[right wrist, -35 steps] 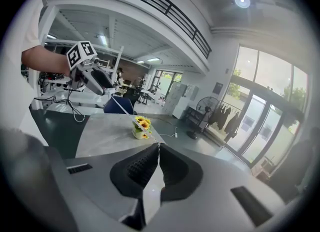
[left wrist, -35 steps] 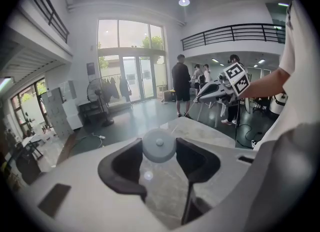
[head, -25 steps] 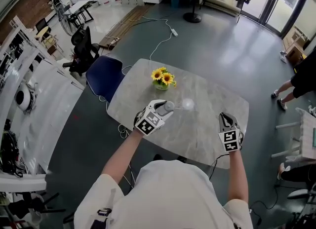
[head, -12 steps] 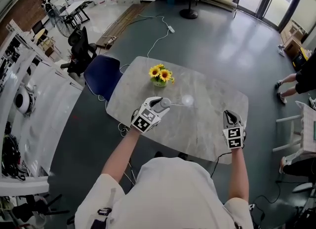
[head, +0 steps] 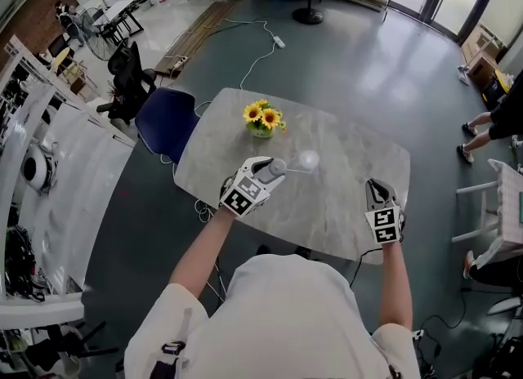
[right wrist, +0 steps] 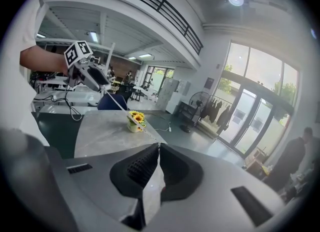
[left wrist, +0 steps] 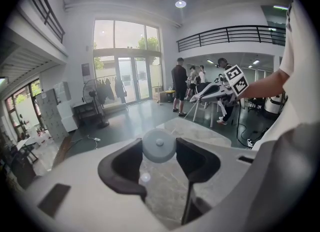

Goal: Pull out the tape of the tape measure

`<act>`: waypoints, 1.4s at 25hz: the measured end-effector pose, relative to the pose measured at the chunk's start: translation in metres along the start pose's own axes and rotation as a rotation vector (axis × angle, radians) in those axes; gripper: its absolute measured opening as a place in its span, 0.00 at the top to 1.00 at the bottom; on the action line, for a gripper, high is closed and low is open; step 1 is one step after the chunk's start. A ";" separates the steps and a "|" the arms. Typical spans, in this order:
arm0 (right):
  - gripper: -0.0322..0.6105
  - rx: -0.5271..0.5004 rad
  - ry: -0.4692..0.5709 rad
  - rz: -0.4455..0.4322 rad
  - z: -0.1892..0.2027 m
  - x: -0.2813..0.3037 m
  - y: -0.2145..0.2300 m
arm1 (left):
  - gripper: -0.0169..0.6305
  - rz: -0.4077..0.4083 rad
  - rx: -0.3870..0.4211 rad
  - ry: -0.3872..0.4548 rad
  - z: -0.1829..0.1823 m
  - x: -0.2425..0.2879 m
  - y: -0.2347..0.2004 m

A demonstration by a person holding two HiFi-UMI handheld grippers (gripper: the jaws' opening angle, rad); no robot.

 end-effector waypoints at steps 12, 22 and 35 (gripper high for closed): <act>0.89 0.011 -0.039 -0.011 0.013 0.005 -0.003 | 0.64 0.020 -0.023 -0.023 0.002 0.011 0.003; 0.89 0.015 -0.157 -0.113 0.051 0.040 -0.020 | 0.64 0.026 -0.084 -0.141 0.047 0.052 0.003; 0.89 0.023 -0.268 -0.308 0.092 0.134 -0.066 | 0.64 -0.032 -0.197 -0.301 0.144 0.098 -0.018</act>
Point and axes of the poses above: the fingertips, and each gripper's own axes: x forward along the fingers, y to its right, z out of its underside, the point moved 8 cm from there along -x, backward along the fingers, and after that the axes turned 3 degrees about -y, right-handed, at the moved point
